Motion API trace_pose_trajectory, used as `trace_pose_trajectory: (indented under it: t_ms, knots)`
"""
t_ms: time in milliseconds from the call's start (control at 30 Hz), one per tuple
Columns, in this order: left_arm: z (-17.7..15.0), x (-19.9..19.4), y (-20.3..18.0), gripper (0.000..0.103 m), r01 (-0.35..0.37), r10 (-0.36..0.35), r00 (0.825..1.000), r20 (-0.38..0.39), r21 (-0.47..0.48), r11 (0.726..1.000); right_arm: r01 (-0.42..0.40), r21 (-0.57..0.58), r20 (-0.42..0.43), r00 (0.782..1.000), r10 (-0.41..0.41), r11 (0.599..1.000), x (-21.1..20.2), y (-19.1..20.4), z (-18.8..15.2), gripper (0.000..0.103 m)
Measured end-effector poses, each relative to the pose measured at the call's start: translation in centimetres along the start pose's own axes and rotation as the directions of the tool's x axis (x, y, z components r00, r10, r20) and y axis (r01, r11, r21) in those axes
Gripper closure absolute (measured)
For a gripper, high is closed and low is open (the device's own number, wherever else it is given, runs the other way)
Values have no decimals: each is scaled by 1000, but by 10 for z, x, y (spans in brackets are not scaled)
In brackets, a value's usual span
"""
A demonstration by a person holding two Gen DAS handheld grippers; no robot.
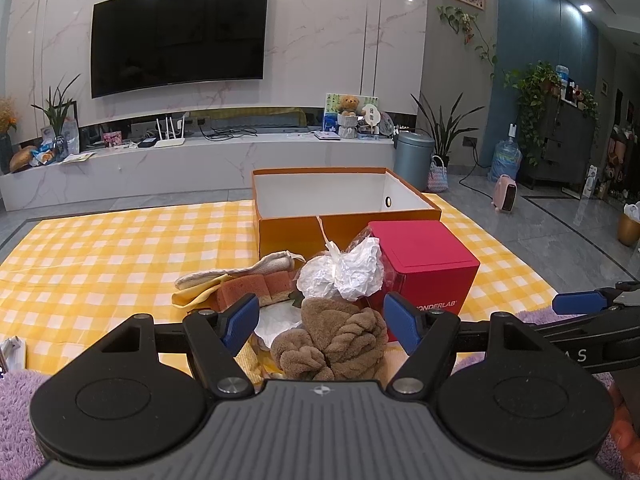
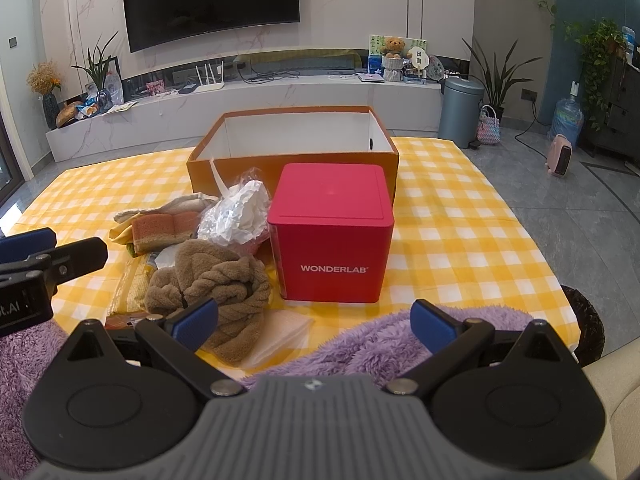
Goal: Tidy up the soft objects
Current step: 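Move the left tool down and close it on the brown plush bear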
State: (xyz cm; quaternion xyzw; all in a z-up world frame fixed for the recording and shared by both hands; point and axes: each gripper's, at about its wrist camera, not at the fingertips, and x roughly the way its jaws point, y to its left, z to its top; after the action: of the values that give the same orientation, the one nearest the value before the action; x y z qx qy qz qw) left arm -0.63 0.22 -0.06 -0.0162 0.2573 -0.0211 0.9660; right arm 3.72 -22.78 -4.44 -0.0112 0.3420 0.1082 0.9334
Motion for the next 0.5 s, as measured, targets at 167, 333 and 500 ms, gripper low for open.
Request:
trace_pose_trajectory:
  t_ms: [167,333,500]
  knots:
    - [-6,1,-1,18,8,-7,1000,-12,5,1000,5,-3,2,1000,-5,1000,0,0,0,3]
    - [-7,1,1,13,19,-18,999,-26,10,1000,14,-3,30,999,-14,1000,-3,-1,-2,3]
    - [-10,7,7,13,33,-30,997,-71,37,999,-29,-51,49,998,31,998,1,4,-2,3]
